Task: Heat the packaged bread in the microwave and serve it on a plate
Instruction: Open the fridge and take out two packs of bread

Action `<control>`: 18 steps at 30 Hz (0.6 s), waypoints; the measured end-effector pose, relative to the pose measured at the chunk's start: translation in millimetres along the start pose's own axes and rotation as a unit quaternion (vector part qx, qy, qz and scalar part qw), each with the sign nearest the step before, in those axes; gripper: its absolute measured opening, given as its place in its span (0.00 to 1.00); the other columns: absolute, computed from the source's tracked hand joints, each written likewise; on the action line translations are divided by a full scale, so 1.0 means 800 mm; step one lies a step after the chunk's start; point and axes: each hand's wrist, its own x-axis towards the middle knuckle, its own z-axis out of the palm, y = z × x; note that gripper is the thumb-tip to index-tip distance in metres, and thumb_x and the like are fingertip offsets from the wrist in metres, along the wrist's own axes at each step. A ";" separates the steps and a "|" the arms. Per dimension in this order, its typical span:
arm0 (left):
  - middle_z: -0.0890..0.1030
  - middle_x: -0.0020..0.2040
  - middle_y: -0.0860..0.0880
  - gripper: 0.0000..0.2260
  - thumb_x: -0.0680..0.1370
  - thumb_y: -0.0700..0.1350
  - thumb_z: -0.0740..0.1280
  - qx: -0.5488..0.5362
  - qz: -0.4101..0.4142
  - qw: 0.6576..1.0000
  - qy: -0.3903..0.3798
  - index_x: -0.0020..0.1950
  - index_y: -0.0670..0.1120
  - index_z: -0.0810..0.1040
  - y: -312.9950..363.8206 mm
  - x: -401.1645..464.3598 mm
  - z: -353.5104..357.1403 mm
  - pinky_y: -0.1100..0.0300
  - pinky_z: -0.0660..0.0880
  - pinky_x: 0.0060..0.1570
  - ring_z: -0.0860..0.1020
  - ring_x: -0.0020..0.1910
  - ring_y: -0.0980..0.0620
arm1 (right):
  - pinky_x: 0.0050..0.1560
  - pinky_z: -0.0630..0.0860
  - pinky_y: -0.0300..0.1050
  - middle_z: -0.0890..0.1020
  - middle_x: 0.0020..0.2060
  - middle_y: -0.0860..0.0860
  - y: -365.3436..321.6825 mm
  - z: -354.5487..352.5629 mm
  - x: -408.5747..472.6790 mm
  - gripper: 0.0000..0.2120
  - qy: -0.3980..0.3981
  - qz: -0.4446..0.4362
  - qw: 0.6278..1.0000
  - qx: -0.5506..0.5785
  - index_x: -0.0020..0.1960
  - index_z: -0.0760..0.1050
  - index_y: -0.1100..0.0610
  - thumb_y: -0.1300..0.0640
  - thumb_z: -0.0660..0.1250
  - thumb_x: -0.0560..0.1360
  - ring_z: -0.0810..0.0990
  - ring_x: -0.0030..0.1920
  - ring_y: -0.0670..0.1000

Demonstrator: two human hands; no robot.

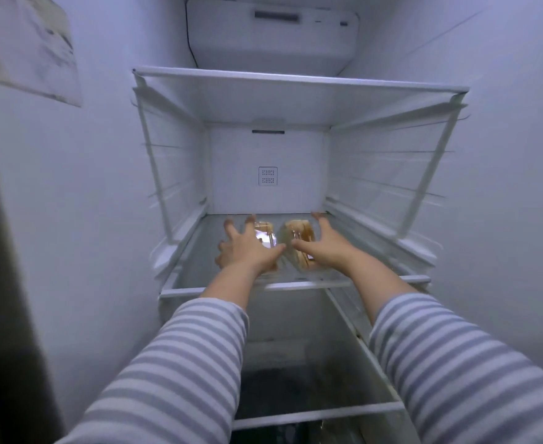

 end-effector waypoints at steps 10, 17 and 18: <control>0.73 0.66 0.47 0.46 0.66 0.59 0.71 -0.037 -0.028 0.999 0.014 0.76 0.57 0.48 -0.007 -0.008 0.007 0.51 0.71 0.58 0.73 0.63 0.43 | 0.62 0.72 0.47 0.75 0.65 0.51 0.000 0.013 0.005 0.43 0.036 0.024 0.995 -0.085 0.77 0.49 0.42 0.46 0.70 0.69 0.75 0.63 0.58; 0.75 0.65 0.45 0.41 0.67 0.54 0.73 -0.099 -0.014 0.993 0.069 0.75 0.56 0.55 -0.002 -0.073 -0.029 0.53 0.71 0.57 0.75 0.61 0.42 | 0.64 0.71 0.54 0.79 0.59 0.53 -0.006 0.004 -0.054 0.46 0.066 0.076 0.994 -0.036 0.73 0.51 0.39 0.42 0.70 0.61 0.76 0.60 0.60; 0.75 0.65 0.46 0.41 0.66 0.55 0.73 -0.107 -0.012 0.991 0.074 0.74 0.57 0.56 -0.001 -0.088 -0.037 0.52 0.72 0.58 0.75 0.61 0.41 | 0.65 0.71 0.54 0.78 0.59 0.53 -0.008 0.002 -0.070 0.46 0.070 0.080 0.994 -0.026 0.73 0.51 0.40 0.41 0.70 0.60 0.76 0.61 0.60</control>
